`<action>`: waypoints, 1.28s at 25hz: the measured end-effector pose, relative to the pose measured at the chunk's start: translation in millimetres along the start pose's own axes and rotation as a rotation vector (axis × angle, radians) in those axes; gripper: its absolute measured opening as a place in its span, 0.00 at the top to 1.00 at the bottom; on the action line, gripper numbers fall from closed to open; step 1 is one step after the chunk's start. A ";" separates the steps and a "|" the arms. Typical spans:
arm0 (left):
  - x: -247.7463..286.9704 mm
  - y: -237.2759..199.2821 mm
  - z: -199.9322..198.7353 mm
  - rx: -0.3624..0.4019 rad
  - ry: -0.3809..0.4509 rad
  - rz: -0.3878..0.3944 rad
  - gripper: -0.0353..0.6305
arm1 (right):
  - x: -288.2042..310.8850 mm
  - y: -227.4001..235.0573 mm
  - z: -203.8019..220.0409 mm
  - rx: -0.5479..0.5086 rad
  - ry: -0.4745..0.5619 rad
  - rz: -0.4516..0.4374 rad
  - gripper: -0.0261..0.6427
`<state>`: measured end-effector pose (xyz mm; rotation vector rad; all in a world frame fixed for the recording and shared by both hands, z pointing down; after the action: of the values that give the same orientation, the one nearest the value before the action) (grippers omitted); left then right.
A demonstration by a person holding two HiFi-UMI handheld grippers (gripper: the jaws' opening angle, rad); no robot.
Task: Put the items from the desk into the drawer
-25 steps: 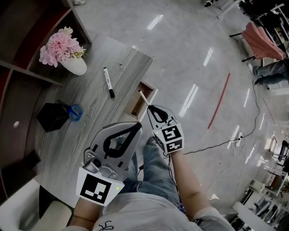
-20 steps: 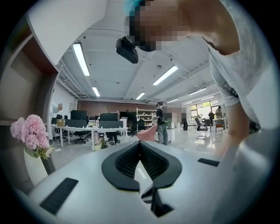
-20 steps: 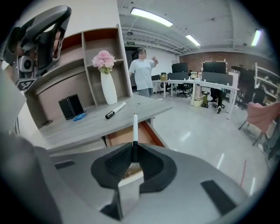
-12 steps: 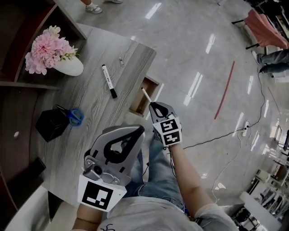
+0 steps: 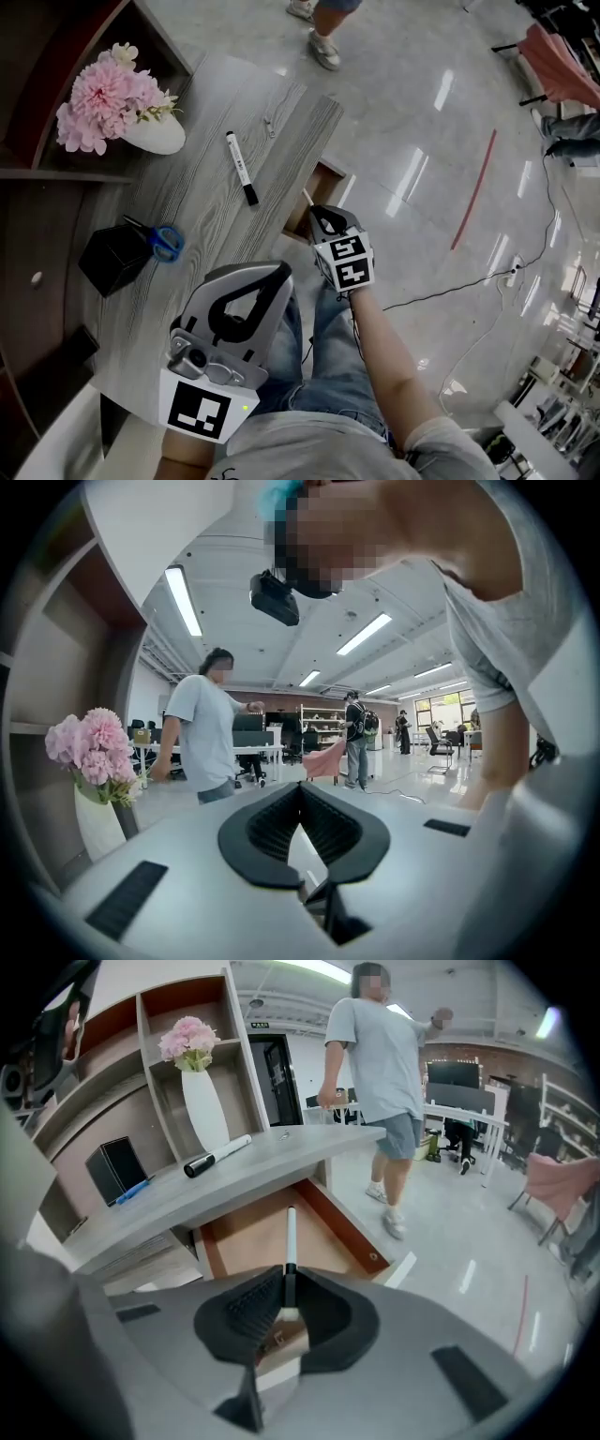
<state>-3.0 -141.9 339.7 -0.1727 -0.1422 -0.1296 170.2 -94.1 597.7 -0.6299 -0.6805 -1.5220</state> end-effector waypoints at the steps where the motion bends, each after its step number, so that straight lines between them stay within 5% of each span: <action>1: -0.6 -1.5 0.3 -0.001 0.000 -0.003 0.93 | 2.1 -0.5 -0.6 0.005 0.002 0.002 0.88; 18: 1.0 -0.1 -3.1 0.010 0.016 0.000 0.93 | -12.5 -4.7 -14.9 -0.010 0.064 -0.022 0.87; 32: 0.9 45.5 -33.6 0.052 0.083 -0.026 0.93 | -116.1 -15.6 -74.9 -0.124 0.330 -0.125 0.95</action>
<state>8.6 -103.6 299.7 -0.1133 -0.0652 -0.1590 162.1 -71.0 460.8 -0.4196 -0.3812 -1.7442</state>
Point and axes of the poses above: the fingertips, and each gripper's own axes: x forward along the fingers, y to its right, z out of its underside, the point moved 9 cm from there along -x, backward along the fingers, and after that the axes turned 10 degrees about -x, right-handed, at the moved point
